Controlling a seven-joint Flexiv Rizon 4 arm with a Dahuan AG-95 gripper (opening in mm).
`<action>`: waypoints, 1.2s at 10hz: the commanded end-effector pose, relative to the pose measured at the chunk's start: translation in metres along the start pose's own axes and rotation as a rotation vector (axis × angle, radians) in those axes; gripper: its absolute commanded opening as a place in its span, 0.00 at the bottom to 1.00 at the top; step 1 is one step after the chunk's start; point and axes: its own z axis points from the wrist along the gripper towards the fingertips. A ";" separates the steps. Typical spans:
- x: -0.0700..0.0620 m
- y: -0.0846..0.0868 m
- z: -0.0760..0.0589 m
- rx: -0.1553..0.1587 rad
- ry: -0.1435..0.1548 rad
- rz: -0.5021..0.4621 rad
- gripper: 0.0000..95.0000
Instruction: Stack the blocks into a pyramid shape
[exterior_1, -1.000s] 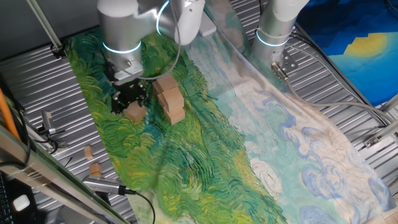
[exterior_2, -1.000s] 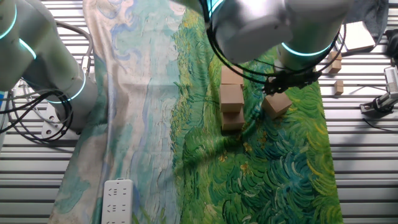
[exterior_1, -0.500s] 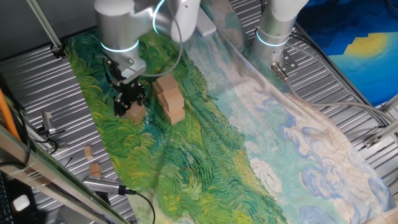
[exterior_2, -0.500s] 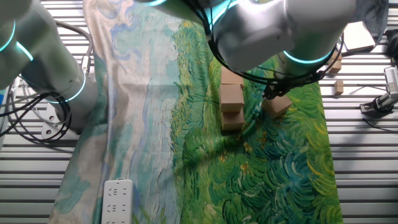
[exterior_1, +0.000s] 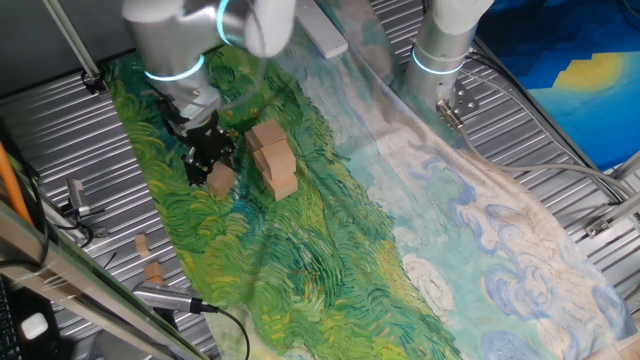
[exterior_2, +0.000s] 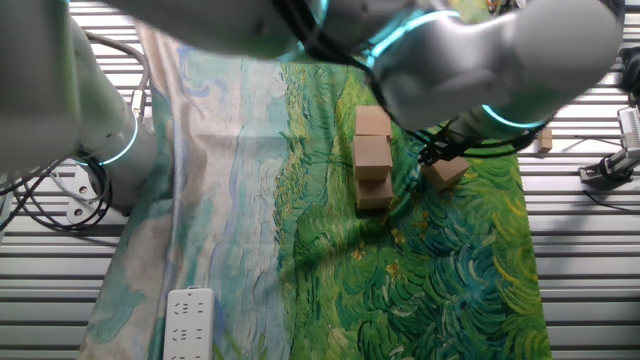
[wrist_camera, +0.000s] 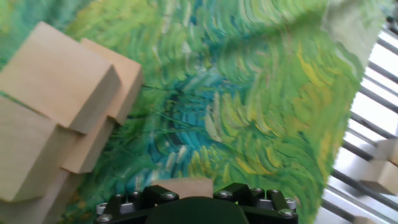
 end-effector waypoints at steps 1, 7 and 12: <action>0.001 0.001 -0.001 -0.034 0.051 0.101 0.80; -0.001 0.000 0.001 -0.029 0.215 0.001 0.80; -0.001 -0.002 0.001 -0.009 0.227 0.008 0.80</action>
